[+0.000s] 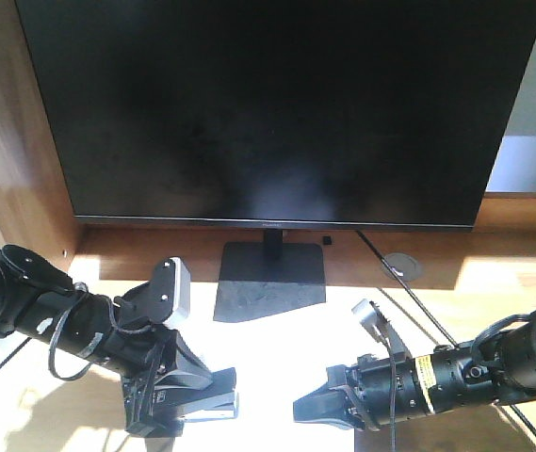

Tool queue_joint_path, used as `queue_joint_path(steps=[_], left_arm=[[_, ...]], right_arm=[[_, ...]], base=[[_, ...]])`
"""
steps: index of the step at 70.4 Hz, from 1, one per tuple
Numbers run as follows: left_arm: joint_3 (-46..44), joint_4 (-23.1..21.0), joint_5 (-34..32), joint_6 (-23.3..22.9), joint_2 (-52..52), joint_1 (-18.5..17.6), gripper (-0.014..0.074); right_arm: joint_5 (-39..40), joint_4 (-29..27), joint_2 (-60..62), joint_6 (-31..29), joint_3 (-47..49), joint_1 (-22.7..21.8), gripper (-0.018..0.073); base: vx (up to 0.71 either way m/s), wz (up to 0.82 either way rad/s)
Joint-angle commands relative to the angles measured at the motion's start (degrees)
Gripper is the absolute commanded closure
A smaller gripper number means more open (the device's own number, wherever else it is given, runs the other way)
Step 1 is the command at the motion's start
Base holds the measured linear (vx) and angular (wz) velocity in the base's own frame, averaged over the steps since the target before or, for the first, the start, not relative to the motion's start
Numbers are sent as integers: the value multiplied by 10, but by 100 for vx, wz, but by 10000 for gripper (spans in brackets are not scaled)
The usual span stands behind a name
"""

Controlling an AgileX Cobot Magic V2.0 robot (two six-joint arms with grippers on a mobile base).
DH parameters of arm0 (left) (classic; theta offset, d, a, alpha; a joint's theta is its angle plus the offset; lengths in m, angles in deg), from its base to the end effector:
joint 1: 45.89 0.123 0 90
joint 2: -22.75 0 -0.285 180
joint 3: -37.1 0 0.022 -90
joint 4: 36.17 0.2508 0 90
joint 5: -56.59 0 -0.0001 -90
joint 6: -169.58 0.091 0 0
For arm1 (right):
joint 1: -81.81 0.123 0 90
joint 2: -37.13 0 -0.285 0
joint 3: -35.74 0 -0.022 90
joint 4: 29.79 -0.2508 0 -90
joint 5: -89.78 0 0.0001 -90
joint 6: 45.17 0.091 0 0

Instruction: Grab stapler and paper to desk for stapling

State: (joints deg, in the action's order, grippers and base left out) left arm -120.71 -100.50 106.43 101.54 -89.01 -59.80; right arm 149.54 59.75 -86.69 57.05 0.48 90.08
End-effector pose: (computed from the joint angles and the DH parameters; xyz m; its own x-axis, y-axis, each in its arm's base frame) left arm 0.2982 -0.1385 0.1671 -0.1442 0.6735 -0.7249 0.9876 0.1439 -0.0627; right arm 0.2714 0.1188 0.0907 -0.9837 -0.0273 -0.1778 -0.1696 0.4710 0.8657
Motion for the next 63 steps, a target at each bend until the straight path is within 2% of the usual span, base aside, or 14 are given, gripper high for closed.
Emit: queue_joint_path(steps=[1,10,26,41,63], left_arm=[[-11,-27,22,-3,25,-1,603],[-11,-31,28,-5,25,-1,603],[-11,-72,30,-5,24,-2,603],[-11,-72,12,28,12,-24,603],[-11,-72,-29,27,-29,-28,603]], right_arm=[[31,-15,21,-6,9,-1,561],[31,-15,21,-6,9,-1,561],[31,-15,21,-6,9,-1,561],[31,-16,21,-6,9,-1,561],[36,-16,21,-6,9,-1,561]], base=[[0,0],[0,0],[0,0],[0,0],[0,0]])
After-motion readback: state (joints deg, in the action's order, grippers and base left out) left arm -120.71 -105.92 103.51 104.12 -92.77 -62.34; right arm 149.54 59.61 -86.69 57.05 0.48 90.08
